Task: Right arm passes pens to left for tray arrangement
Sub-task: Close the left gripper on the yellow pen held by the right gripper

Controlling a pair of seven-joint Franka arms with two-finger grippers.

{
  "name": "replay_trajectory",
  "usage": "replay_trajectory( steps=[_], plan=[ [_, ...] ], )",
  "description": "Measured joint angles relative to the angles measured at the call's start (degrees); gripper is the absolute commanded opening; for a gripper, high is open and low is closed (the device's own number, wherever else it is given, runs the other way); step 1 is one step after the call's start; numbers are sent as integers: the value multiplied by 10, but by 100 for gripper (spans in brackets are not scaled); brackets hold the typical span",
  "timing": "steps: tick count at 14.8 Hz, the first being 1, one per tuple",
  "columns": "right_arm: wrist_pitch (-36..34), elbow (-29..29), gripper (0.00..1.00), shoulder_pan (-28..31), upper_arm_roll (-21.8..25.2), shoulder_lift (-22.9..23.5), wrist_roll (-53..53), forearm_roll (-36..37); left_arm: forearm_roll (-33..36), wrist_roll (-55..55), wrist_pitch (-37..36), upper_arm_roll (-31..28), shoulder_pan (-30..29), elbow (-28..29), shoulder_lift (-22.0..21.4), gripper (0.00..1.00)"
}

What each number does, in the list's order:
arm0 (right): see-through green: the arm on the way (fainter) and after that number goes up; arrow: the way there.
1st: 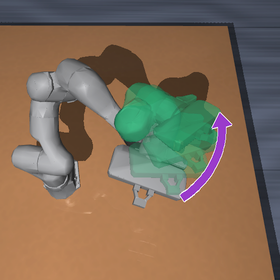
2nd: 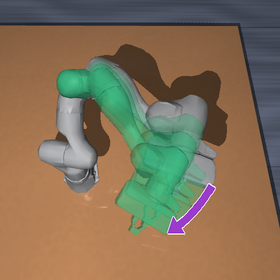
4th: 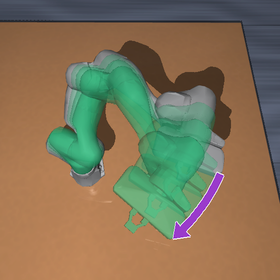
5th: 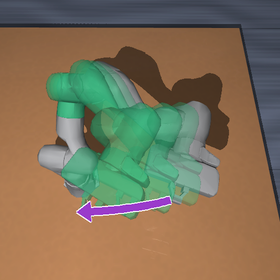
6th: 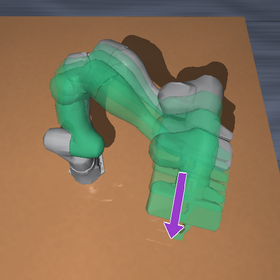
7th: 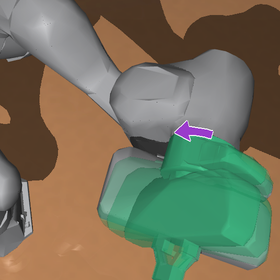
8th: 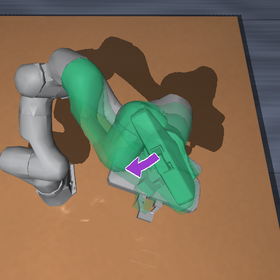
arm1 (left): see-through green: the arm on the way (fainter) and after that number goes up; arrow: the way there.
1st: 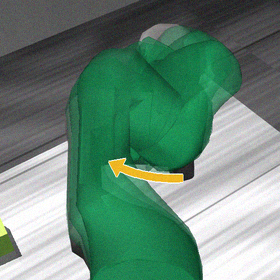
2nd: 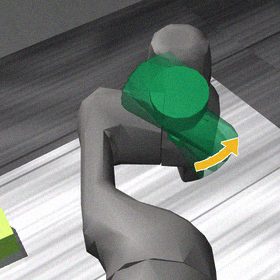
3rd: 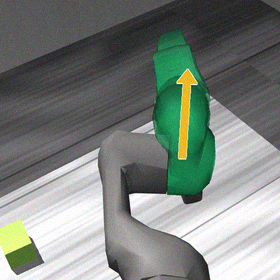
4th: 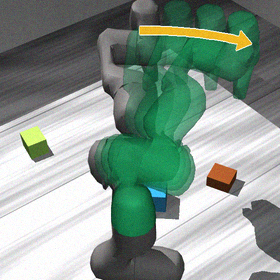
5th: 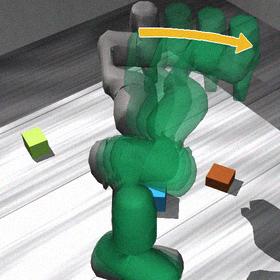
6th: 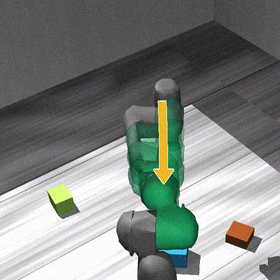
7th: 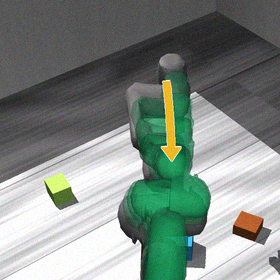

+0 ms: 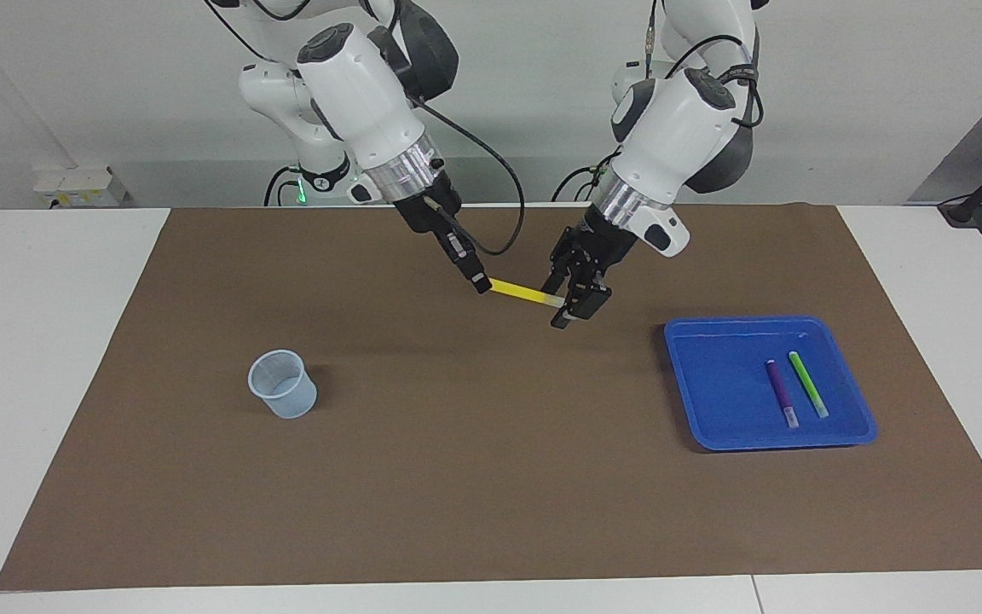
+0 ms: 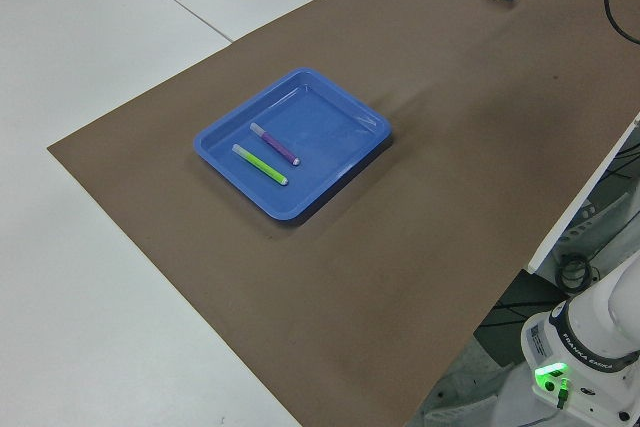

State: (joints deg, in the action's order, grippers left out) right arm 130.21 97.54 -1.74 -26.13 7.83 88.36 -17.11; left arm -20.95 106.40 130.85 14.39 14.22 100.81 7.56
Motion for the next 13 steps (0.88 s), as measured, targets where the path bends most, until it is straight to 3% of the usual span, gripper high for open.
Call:
replay_trajectory(
  steps=[5,13],
  plan=[
    [0,0,0,0,0,0,0,0,0,0,-1,1,0,0,0,25],
    [3,0,0,1,3,0,-1,0,0,-6,-10,4,1,0,0,5]
  ],
)
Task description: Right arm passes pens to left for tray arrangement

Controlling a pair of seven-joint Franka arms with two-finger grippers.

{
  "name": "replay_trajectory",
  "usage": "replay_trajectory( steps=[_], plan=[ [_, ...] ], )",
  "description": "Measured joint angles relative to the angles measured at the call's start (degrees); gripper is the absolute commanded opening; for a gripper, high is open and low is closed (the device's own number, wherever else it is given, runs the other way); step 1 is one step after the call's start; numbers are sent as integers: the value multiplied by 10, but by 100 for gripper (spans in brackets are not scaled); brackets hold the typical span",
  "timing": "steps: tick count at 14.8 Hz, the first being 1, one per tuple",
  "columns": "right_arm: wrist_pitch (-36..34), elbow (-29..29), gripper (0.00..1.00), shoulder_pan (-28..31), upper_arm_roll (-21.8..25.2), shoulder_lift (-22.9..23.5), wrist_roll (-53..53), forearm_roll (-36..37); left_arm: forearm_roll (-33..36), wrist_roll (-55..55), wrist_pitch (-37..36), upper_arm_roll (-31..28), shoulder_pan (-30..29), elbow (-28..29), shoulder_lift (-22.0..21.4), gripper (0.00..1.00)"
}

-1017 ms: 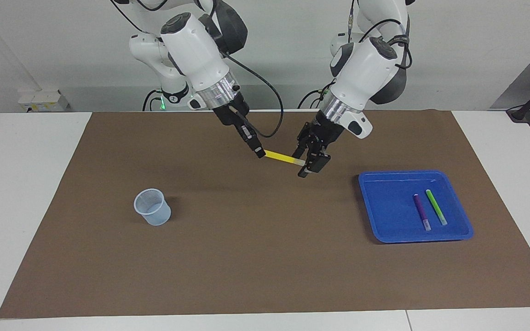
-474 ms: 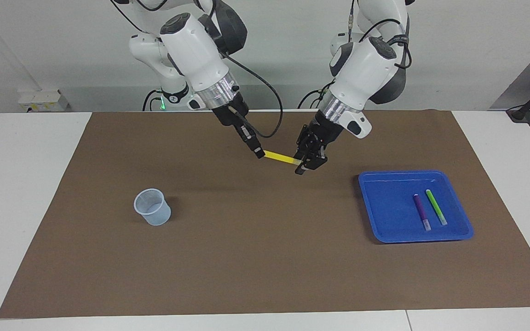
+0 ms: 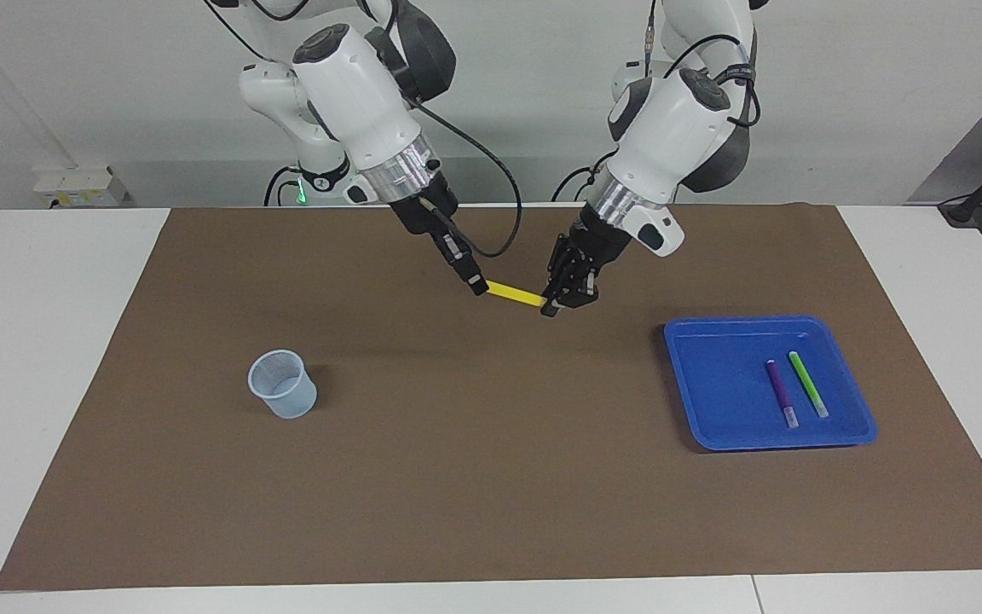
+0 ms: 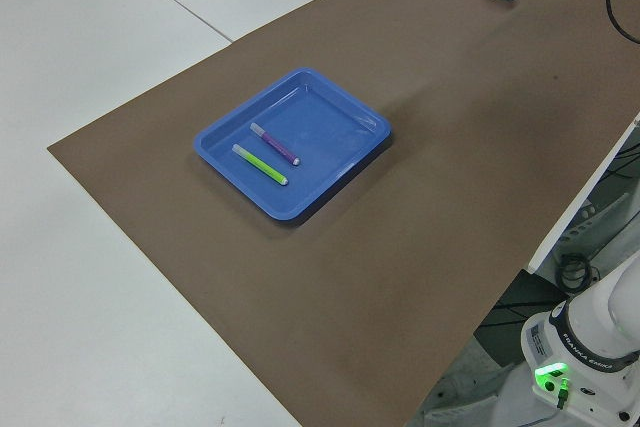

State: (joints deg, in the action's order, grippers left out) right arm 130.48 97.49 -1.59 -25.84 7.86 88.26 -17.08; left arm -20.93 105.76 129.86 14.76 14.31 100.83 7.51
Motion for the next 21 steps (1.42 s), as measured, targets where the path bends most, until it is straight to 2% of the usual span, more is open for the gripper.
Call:
replay_trajectory(
  steps=[3,4,5,6,7,8,9,17,21],
  plan=[
    [0,0,0,0,0,0,0,0,0,-1,0,0,0,0,0,5],
    [0,0,4,0,0,0,0,0,0,-1,0,0,0,0,0,5],
    [0,0,49,0,0,0,0,0,0,-1,0,0,0,0,0,5],
    [0,0,72,0,0,0,0,0,0,-1,0,0,0,0,-1,5],
    [0,0,90,0,0,0,0,0,0,-1,0,0,0,0,-1,5],
    [-3,0,95,0,0,0,0,0,0,-1,1,-1,0,-1,-1,5],
    [-6,0,100,0,0,0,0,0,0,-1,1,-1,-1,-2,-1,5],
    [-16,-2,100,7,1,0,-2,0,0,-4,0,-3,-1,-3,-1,5],
    [-35,-10,100,40,2,0,-63,0,0,-50,-8,-5,-7,-2,-1,5]
  ],
)
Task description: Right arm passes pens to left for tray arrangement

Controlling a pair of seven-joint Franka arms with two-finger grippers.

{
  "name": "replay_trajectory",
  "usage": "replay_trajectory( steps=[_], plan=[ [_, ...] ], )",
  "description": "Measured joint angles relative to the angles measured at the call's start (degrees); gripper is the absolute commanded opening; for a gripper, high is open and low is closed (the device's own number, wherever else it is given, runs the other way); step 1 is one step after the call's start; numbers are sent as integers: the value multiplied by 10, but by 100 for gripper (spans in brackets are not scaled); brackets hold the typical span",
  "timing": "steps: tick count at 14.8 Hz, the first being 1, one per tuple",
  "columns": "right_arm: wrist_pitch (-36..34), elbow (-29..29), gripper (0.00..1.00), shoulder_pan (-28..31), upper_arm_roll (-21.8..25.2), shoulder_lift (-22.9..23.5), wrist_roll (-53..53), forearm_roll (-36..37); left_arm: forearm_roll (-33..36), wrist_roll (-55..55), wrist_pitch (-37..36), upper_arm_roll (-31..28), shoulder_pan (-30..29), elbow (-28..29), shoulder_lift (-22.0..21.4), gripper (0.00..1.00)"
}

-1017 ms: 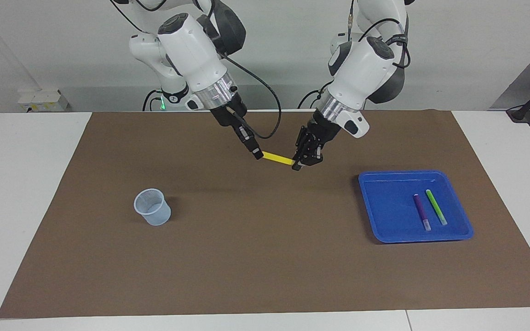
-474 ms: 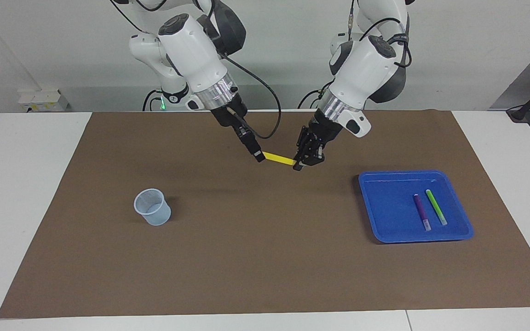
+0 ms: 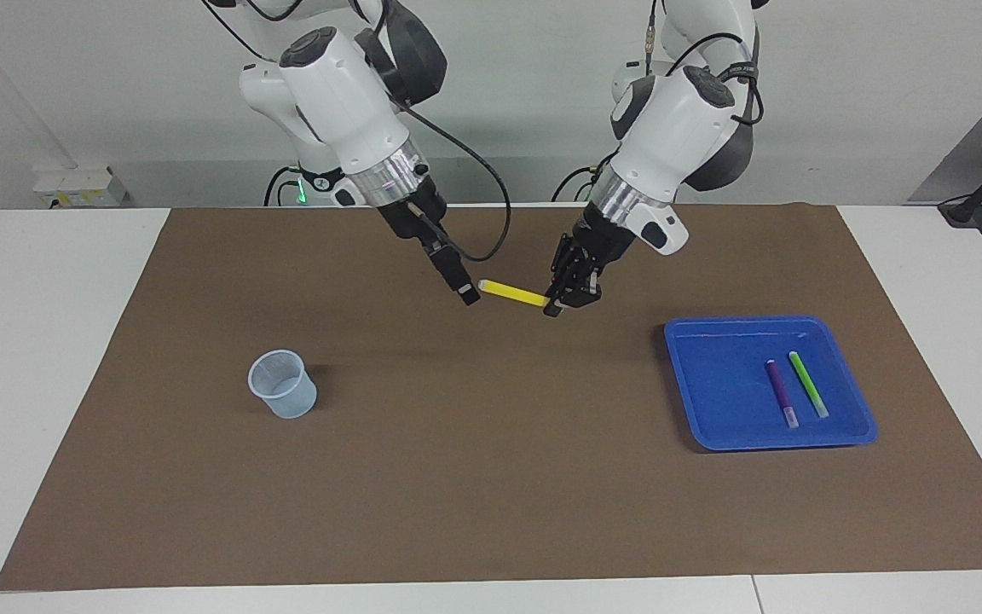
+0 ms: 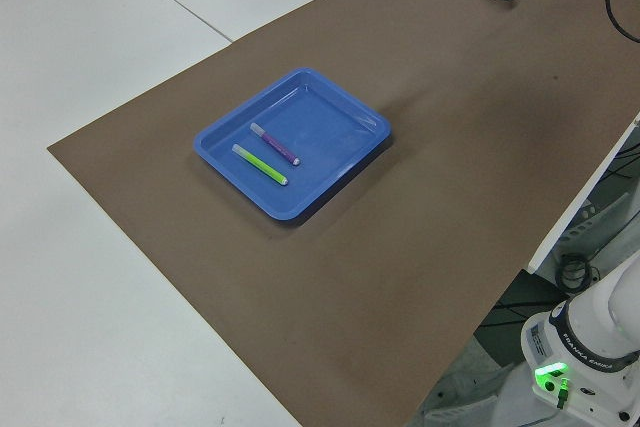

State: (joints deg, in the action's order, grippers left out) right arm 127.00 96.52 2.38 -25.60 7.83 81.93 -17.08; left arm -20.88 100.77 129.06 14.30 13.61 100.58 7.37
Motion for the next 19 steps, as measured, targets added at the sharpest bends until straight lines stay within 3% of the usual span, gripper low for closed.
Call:
replay_trajectory(
  steps=[6,11,16,19],
  plan=[
    [-47,-8,100,58,1,0,-155,0,0,-82,-44,-2,-39,0,-5,5],
    [-134,-10,100,125,5,-1,-368,7,0,-169,-85,-3,-76,0,-10,5],
    [-213,-13,100,206,7,-10,-611,70,6,-309,-125,-5,-141,0,-14,4],
    [-227,-14,100,241,8,-13,-683,85,16,-403,-141,-6,-184,0,-15,0]
  ],
)
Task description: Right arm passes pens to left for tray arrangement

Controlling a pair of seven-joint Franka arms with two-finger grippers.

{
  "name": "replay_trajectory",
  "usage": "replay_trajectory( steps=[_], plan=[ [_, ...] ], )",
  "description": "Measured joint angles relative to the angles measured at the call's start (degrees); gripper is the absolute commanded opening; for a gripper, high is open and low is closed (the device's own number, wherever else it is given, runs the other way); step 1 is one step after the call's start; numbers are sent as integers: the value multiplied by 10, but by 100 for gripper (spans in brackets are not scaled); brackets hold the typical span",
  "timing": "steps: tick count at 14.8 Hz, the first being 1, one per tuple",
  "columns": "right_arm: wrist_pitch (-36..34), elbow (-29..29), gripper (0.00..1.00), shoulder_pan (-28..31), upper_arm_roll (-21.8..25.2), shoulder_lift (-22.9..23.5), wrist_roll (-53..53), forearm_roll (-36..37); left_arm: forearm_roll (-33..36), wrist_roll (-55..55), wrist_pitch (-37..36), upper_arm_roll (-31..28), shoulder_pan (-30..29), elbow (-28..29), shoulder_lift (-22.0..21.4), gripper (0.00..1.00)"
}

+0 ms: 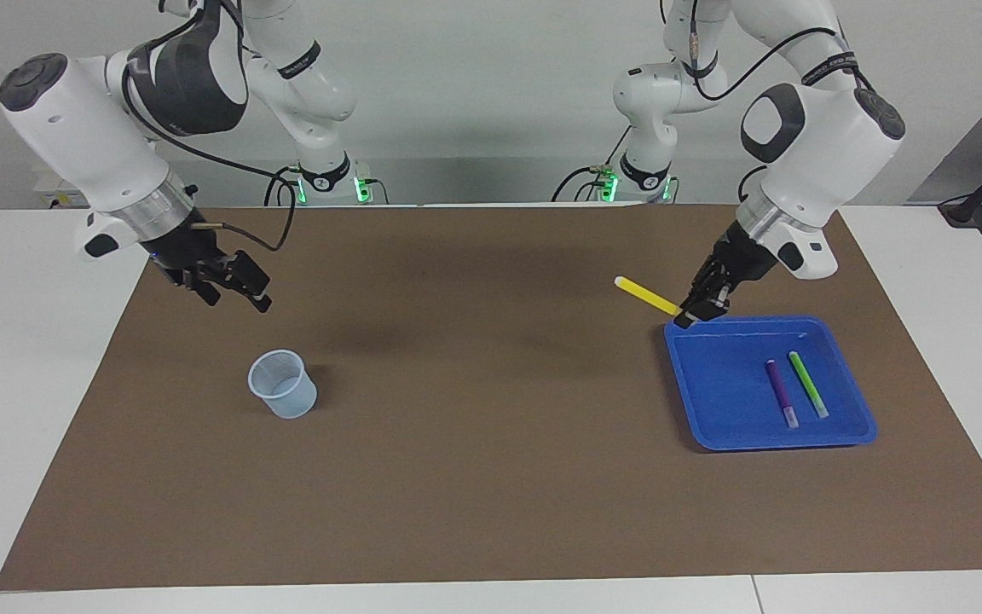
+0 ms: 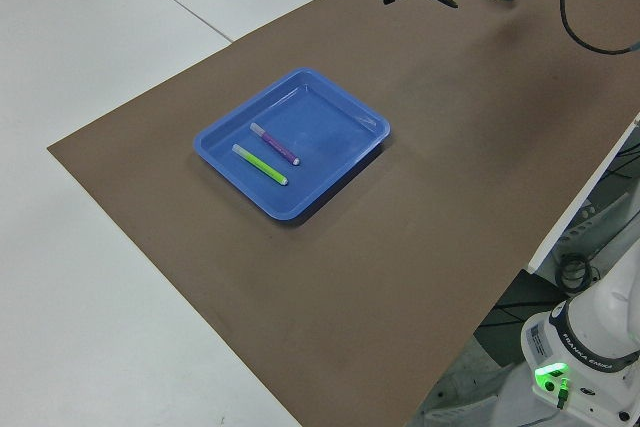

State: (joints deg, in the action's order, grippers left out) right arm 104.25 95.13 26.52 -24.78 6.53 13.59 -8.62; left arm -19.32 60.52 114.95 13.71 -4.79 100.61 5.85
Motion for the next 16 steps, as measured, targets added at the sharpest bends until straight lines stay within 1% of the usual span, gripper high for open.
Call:
replay_trajectory(
  steps=[3,8,11,16],
  plan=[
    [-11,-2,100,2,0,-5,-19,36,53,-46,-7,0,-15,1,0,0],
    [-18,-2,100,2,0,-16,-20,39,123,-176,-9,-1,-58,11,4,0],
    [-20,-2,100,2,1,-16,-21,39,162,-256,7,-1,-84,13,19,0],
    [-25,-2,100,0,-2,-18,-21,39,242,-308,60,5,-88,15,65,0]
  ],
)
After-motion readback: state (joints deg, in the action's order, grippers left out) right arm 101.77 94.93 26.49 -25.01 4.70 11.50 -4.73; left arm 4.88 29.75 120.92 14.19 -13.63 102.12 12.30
